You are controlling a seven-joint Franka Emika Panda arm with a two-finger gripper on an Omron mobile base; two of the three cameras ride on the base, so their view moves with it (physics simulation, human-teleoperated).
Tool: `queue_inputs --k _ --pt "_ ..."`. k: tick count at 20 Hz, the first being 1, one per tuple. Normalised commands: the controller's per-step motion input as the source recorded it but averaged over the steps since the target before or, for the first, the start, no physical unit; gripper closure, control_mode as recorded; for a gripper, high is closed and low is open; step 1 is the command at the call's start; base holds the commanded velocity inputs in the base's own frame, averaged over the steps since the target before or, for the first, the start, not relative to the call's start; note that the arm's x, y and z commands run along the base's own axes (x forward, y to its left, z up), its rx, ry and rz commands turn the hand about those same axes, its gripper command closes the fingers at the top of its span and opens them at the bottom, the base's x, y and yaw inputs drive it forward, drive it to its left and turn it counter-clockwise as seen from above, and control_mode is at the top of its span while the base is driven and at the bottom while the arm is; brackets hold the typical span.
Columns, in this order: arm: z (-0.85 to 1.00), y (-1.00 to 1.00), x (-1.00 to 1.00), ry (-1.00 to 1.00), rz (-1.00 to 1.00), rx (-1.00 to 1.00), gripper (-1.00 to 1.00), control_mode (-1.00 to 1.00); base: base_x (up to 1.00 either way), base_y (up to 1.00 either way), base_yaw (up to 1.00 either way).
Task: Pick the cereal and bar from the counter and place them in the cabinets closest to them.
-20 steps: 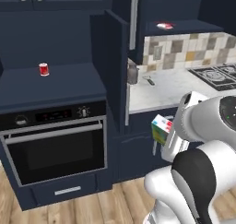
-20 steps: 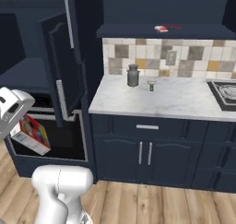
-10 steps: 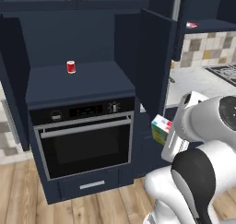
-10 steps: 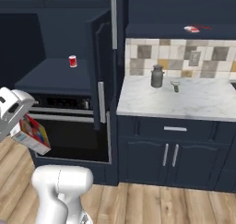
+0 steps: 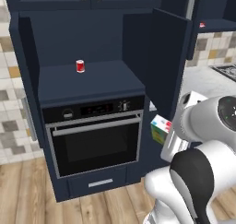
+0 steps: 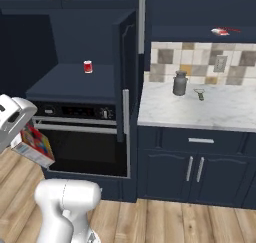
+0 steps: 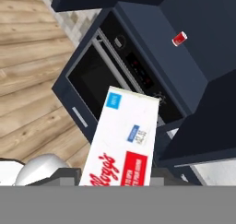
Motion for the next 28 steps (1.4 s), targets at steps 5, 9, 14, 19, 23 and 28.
queue_inputs --k 5,9,14,19,23,28 --pt "0.0 0.0 0.0 0.0 0.0 0.0 1.0 1.0 0.13 0.0 -0.01" --pt "0.0 0.0 0.0 0.0 0.0 0.0 1.0 1.0 0.36 0.0 -0.03" --pt "0.0 0.0 0.0 0.0 0.0 0.0 1.0 1.0 0.38 0.0 -0.06" --pt "0.0 0.0 0.0 0.0 0.0 0.0 1.0 1.0 0.39 0.04 -0.07" --pt "0.0 0.0 0.0 0.0 0.0 0.0 1.0 1.0 0.42 0.2 -0.06" --pt "0.0 0.0 0.0 0.0 0.0 0.0 1.0 1.0 0.48 0.31 -0.04"
